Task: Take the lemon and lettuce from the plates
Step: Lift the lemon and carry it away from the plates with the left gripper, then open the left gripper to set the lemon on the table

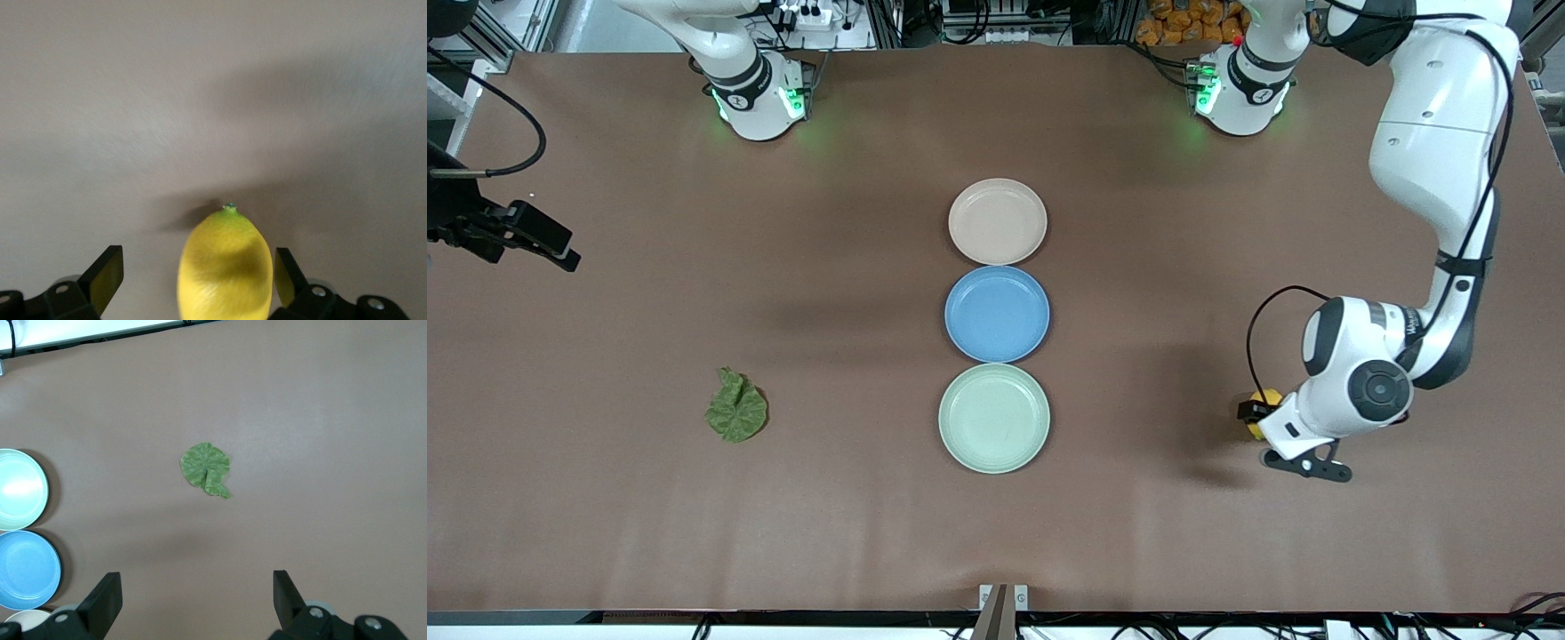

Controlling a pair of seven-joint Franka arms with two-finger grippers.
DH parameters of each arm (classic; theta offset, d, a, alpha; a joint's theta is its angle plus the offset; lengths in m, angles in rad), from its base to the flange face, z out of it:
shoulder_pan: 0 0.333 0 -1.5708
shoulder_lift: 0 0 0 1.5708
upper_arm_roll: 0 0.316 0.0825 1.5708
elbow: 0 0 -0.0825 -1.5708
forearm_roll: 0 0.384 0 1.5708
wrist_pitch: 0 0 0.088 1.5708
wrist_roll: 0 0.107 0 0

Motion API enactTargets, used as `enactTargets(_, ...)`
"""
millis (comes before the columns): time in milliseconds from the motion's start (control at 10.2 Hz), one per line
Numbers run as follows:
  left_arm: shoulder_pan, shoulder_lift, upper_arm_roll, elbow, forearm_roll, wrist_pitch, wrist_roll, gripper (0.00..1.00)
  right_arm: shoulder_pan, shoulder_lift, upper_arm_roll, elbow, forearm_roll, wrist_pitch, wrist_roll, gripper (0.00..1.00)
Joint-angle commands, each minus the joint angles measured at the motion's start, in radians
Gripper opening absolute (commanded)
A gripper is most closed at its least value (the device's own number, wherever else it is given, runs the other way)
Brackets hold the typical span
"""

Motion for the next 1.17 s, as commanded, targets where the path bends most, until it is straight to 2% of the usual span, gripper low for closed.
enactTargets(0,0.007,-0.151,-0.011,-0.027,0.018,-0.020,0.002,1.00,0.010,0.011,-0.016,0.025,0.000,-0.003,0.002,1.00)
enactTargets(195,0.007,-0.266,-0.014,-0.026,-0.014,-0.114,0.003,1.00,0.003,0.011,-0.014,0.025,0.002,-0.003,0.002,1.00)
enactTargets(391,0.019,-0.372,-0.011,-0.026,-0.127,-0.214,0.002,1.00,0.003,0.012,-0.016,0.025,0.000,0.006,0.001,1.00)
enactTargets(879,0.025,-0.532,-0.005,-0.026,-0.158,-0.383,-0.006,1.00,0.020,0.011,-0.014,0.014,-0.009,0.003,0.001,1.00)
enactTargets(1075,0.042,-0.578,-0.002,-0.026,-0.221,-0.449,-0.004,1.00,0.020,0.012,-0.014,0.018,-0.012,0.008,0.004,1.00)
